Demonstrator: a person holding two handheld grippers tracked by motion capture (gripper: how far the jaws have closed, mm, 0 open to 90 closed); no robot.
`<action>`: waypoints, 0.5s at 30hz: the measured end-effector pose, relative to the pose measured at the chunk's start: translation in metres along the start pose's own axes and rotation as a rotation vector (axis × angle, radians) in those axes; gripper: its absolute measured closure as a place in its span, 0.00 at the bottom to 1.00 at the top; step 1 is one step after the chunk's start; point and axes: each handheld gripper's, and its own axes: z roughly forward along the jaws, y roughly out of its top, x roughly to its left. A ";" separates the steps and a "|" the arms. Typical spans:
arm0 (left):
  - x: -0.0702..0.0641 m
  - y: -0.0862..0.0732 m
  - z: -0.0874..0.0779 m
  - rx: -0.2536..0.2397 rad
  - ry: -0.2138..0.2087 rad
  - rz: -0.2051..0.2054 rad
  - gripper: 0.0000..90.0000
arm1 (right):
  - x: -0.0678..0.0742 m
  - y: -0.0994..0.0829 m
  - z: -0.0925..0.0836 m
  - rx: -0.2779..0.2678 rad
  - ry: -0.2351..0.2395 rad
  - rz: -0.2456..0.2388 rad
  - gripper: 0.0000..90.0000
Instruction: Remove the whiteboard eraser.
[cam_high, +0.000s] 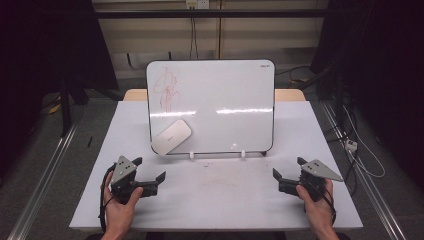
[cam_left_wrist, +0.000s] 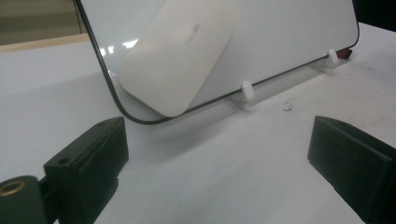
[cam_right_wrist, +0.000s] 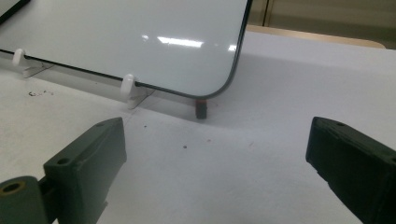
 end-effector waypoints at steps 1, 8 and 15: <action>0.000 0.000 0.000 -0.002 -0.001 -0.011 0.06 | 0.000 0.000 0.000 0.001 0.000 0.002 0.06; 0.001 0.003 0.002 0.013 -0.019 -0.005 0.05 | -0.001 0.000 0.000 0.006 0.005 0.005 0.05; 0.004 0.008 0.005 0.052 -0.039 0.006 0.06 | -0.001 -0.001 0.001 0.015 0.022 0.010 0.05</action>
